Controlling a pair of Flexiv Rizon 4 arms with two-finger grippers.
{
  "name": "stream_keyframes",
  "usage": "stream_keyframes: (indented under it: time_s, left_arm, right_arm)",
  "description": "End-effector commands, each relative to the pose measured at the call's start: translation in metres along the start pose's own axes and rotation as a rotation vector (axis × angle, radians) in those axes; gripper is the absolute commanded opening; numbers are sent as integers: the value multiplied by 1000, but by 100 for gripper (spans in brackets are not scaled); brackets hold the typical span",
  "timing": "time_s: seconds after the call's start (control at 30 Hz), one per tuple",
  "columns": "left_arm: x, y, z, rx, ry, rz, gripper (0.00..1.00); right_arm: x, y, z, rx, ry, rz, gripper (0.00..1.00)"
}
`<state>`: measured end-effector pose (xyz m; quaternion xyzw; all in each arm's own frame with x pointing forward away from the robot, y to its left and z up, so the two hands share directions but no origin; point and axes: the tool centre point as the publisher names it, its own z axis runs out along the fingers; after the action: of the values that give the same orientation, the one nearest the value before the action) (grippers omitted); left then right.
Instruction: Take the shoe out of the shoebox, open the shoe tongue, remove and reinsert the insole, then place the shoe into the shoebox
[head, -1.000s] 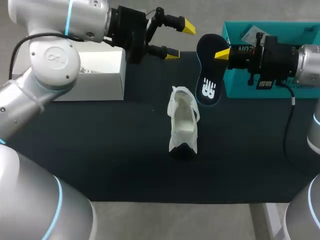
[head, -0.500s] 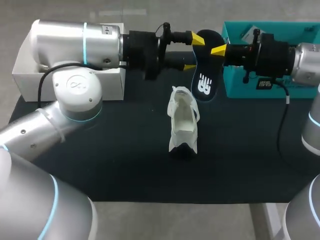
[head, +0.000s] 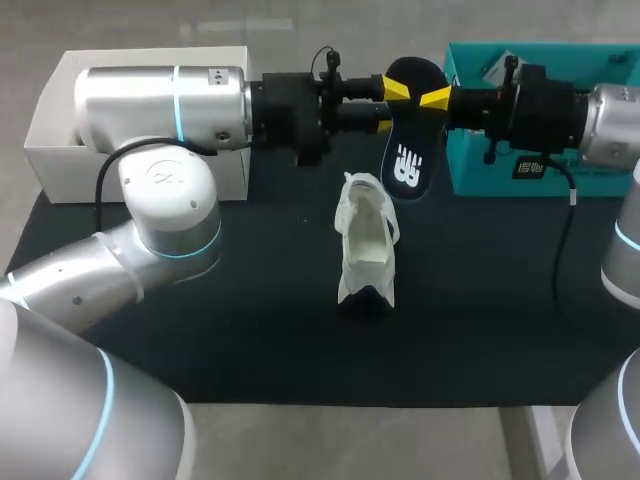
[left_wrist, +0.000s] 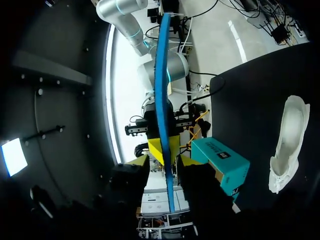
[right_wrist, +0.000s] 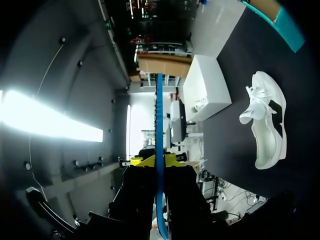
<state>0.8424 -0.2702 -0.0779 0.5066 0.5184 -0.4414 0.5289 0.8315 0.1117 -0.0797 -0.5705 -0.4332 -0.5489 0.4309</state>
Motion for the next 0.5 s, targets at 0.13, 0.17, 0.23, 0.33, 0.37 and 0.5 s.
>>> stream_keyframes:
  time_s: [0.13,0.17,0.23,0.33,0.37,0.5]
  left_arm:
    - [2,0,9,9,-9,-2,11]
    - [2,0,10,10,-10,-4,0]
    - [3,-1,10,12,-7,-6,0]
    - [4,-2,10,13,-5,-14,0]
    - [4,-2,10,13,-6,-18,0]
    - [4,-5,9,10,-5,-34,0]
  right_arm:
    - [-1,0,0,-9,-4,2,0]
    - [-1,0,0,-10,-4,3,0]
    - [-1,0,0,-11,-2,3,0]
    - [-1,0,0,-10,1,3,0]
    - [-1,0,0,-9,1,3,0]
    - [-5,0,-3,-1,-17,1,100]
